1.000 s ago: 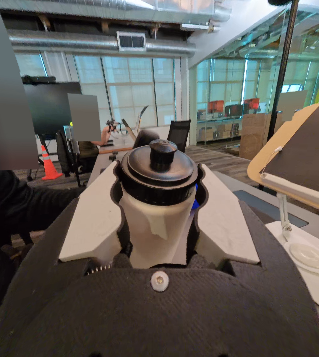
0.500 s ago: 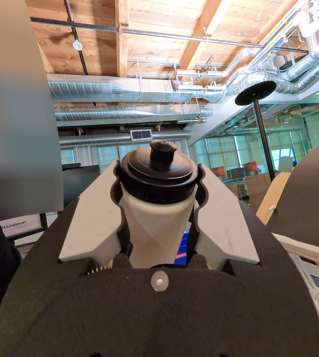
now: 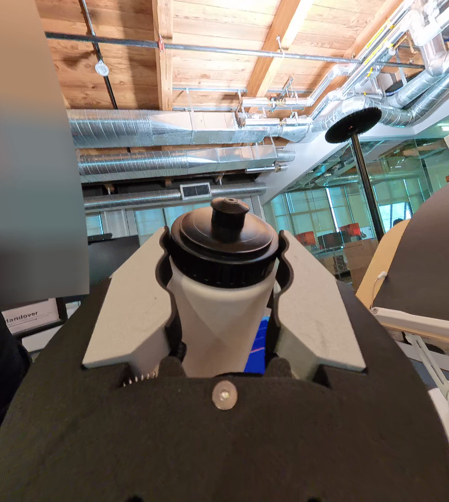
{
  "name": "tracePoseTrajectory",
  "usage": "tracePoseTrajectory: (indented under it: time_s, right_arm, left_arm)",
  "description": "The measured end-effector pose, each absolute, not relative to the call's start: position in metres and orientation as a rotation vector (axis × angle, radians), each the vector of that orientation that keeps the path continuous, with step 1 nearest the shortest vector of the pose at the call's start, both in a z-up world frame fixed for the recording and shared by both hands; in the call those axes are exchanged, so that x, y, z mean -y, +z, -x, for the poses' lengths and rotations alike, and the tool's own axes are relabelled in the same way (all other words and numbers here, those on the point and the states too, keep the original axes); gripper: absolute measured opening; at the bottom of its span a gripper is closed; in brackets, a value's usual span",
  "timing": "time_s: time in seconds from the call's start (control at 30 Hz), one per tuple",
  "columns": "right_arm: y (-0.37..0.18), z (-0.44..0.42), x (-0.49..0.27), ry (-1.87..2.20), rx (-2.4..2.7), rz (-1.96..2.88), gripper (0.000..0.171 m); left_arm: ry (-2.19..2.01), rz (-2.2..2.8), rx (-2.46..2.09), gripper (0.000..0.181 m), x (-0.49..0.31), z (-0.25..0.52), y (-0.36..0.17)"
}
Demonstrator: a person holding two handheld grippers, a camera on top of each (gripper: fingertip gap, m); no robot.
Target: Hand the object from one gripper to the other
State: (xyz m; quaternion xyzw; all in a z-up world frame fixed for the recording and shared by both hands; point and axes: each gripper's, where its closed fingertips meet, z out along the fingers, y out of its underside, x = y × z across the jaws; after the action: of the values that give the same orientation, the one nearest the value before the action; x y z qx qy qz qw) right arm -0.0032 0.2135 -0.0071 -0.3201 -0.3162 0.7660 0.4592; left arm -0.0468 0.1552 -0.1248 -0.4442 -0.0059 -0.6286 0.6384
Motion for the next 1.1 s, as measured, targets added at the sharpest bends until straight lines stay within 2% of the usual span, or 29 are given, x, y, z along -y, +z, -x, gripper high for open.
tracePoseTrajectory:
  time_s: [0.37, 0.5, 0.6, 0.67, 0.73, 0.87, 0.93, 1.03, 1.1]
  right_arm:
    - [-0.035, 0.007, -0.203, 1.826, 0.943, 0.883, 0.082]
    - [-0.056, 0.008, -0.195, 1.796, 1.026, 0.97, 0.096]
    - [-0.072, 0.008, -0.186, 1.767, 1.108, 1.012, 0.094]
    - [-0.089, 0.011, -0.178, 1.752, 1.182, 1.066, 0.104]
    - [-0.102, 0.01, -0.171, 1.762, 1.235, 1.083, 0.091]
    - [-0.138, 0.014, -0.163, 1.685, 1.366, 1.192, 0.091]
    - [-0.158, 0.018, -0.155, 1.642, 1.443, 1.243, 0.099]
    - [-0.177, 0.021, -0.146, 1.648, 1.51, 1.269, 0.091]
    - [-0.199, 0.025, -0.138, 1.558, 1.624, 1.305, 0.084]
  left_arm:
    - [-1.345, 1.087, -0.004, 0.091, -0.152, 0.081, -0.117]
    - [-1.304, 1.14, -0.033, 0.09, -0.151, 0.09, -0.115]
    - [-1.292, 1.183, -0.058, 0.09, -0.151, 0.094, -0.114]
    - [-1.265, 1.228, -0.097, 0.09, -0.151, 0.093, -0.112]
    - [-1.232, 1.273, -0.133, 0.09, -0.152, 0.093, -0.109]
    - [-1.183, 1.359, -0.182, 0.089, -0.156, 0.093, -0.107]
    - [-1.163, 1.395, -0.21, 0.089, -0.159, 0.091, -0.106]
    - [-1.122, 1.455, -0.265, 0.088, -0.163, 0.088, -0.099]
    - [-1.122, 1.482, -0.317, 0.077, -0.163, 0.08, -0.09]
